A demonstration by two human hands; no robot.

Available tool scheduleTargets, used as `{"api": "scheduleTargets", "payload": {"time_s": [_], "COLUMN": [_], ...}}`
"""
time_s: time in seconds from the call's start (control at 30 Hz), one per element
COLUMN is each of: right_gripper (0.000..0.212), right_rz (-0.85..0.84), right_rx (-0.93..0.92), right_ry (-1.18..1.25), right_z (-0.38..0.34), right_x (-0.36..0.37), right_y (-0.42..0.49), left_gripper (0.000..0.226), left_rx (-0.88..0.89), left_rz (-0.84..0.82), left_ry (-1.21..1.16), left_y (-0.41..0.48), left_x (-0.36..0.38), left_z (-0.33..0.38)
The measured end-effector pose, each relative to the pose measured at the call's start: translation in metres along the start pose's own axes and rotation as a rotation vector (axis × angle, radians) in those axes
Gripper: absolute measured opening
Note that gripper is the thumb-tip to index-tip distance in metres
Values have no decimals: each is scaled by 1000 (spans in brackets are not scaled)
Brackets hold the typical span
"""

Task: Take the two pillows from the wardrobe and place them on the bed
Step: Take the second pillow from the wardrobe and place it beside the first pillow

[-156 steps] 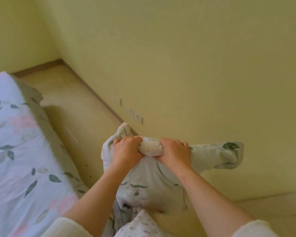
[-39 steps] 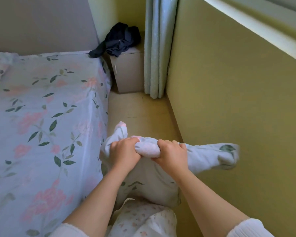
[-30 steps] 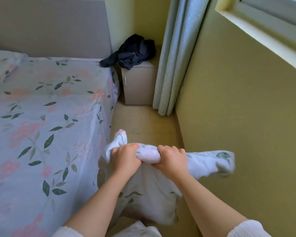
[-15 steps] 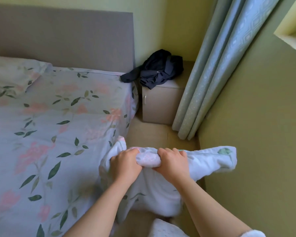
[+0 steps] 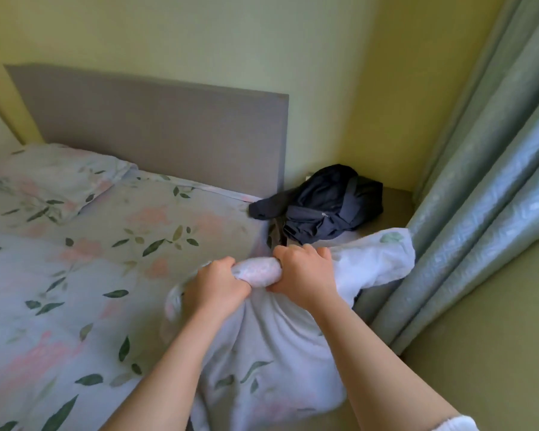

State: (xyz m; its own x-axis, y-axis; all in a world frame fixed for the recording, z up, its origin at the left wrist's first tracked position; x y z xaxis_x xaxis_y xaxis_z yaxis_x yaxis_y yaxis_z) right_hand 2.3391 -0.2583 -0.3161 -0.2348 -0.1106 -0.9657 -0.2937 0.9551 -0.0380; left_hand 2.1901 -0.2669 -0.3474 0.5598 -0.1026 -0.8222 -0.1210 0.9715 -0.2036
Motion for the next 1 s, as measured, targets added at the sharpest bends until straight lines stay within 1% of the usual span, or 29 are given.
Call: {"api": "scheduleTargets", "payload": {"time_s": [0.1,0.23,0.4,0.5,0.67,0.8,0.83,0.9,0.93,0.97,1.0], "right_gripper": [23,27,28,30,30,27,24,21,23,26,29], "right_rz": [53,124,157,150,86,106,113,123,115,96,63], "right_rx": [-87,-186,-291,-346,-409,-405,-399,-388,-387,-392,-401], "right_ry": [-13,-42,-29,-47,-71,-31,-19,15,38,60,75], "right_z": [-11,-30,-64,-89,-125,-143,-147,-157,-162,-167,-171], "right_x": [-30,-66,-95,-98,-72,-47,-39,-21,-10,2,15], "right_y": [55,127,209,262,342,388,398,415,422,428,434], "left_gripper": [31,29,25,25,30,31,27,9,10,18,27], "left_rx": [-50,-53,-39,-33,-82,-189,-217,-240,-249,-253,-259], "left_rz": [53,142,247,303,303,328,365,520,591,629,627], "left_ry": [-78,-203,-288,-316,-375,-273,-208,-5,68,103,115], "left_y": [39,90,150,188,250,286,291,297,298,301,306], "left_x": [-37,-85,-145,-174,-195,-204,-207,-211,-208,-202,-194], "left_z": [8,15,7,-8,-52,-87,-94,-105,-111,-118,-126]}}
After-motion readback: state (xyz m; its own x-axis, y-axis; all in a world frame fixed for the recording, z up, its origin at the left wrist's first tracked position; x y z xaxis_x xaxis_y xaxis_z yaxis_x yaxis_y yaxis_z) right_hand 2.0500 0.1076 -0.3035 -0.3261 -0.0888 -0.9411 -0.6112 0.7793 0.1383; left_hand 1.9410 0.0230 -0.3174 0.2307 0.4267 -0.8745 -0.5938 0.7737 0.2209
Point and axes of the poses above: each hand's wrist, its own y-axis towards the middle knuckle, its own x-axis out of the palm, z = x × y, the point moved 7 cm from there along y, towards the middle knuckle, and after that the axes turned 11 degrees about -z, right-handed, at the moved point
